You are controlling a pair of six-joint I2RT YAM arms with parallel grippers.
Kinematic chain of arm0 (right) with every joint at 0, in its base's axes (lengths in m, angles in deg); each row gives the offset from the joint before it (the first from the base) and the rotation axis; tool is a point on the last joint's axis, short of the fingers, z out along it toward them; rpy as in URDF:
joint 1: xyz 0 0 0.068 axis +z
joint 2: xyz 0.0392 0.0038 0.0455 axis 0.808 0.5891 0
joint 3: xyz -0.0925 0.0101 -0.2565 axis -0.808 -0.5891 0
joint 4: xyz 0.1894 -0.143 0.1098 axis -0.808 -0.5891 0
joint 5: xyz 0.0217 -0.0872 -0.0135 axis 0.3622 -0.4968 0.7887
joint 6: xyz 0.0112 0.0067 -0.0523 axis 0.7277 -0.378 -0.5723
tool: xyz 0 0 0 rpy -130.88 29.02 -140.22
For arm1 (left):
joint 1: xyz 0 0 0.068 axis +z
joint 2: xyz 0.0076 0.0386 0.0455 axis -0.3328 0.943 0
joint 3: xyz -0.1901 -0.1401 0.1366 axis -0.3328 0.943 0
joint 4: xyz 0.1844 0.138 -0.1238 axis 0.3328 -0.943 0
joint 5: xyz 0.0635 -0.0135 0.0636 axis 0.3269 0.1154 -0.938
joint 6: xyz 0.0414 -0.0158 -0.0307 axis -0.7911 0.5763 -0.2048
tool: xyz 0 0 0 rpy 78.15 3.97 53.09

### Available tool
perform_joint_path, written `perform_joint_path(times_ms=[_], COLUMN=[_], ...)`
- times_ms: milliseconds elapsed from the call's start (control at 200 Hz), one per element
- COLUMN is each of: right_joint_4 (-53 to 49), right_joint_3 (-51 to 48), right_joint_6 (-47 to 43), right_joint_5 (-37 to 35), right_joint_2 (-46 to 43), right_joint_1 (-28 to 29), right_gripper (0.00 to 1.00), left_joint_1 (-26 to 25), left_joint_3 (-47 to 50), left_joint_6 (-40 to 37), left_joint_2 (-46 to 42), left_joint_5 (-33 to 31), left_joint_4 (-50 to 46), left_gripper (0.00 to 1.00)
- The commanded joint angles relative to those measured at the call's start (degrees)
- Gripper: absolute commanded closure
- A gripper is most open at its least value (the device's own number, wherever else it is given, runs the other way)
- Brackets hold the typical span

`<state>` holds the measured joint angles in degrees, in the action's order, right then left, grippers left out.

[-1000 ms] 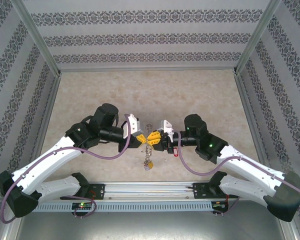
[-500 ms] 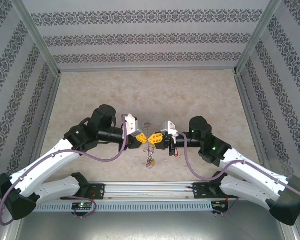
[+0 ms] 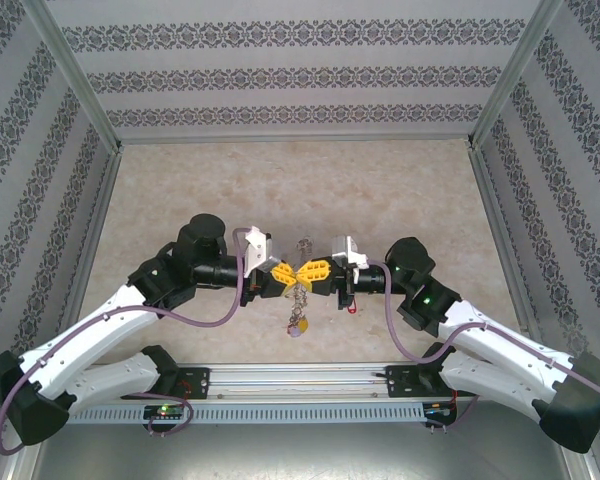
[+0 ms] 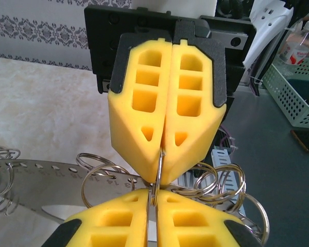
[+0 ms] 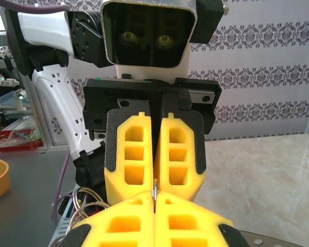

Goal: Put the keys on the keyring

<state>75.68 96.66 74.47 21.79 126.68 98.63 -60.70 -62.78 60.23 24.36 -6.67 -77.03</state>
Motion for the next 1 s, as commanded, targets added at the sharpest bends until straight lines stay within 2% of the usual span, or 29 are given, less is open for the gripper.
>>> perform_joint_path(times_ms=[0,475,964,994], right_joint_4=[4.9,6.6,20.45,20.72], right_joint_3=[-0.37,-1.02,-3.59,-3.68], right_joint_6=[1.37,2.36,9.46,9.48], right_joint_5=[2.85,3.1,4.07,3.96], right_joint_2=[-0.34,-0.49,1.05,1.08], right_joint_1=[-0.15,-0.1,-0.15,-0.17], right_gripper=[1.0,1.0,1.0,1.0], left_joint_1=[-0.52,-0.49,-0.5,-0.55], left_joint_3=[0.4,0.71,2.0,1.97], left_joint_6=[1.11,1.81,3.99,4.09], left_joint_2=[-2.2,-1.56,-1.12,-0.91], left_joint_5=[0.02,1.16,2.06,2.31], left_joint_4=[4.51,5.89,13.08,13.29], left_gripper=[0.88,0.91,0.9,0.92])
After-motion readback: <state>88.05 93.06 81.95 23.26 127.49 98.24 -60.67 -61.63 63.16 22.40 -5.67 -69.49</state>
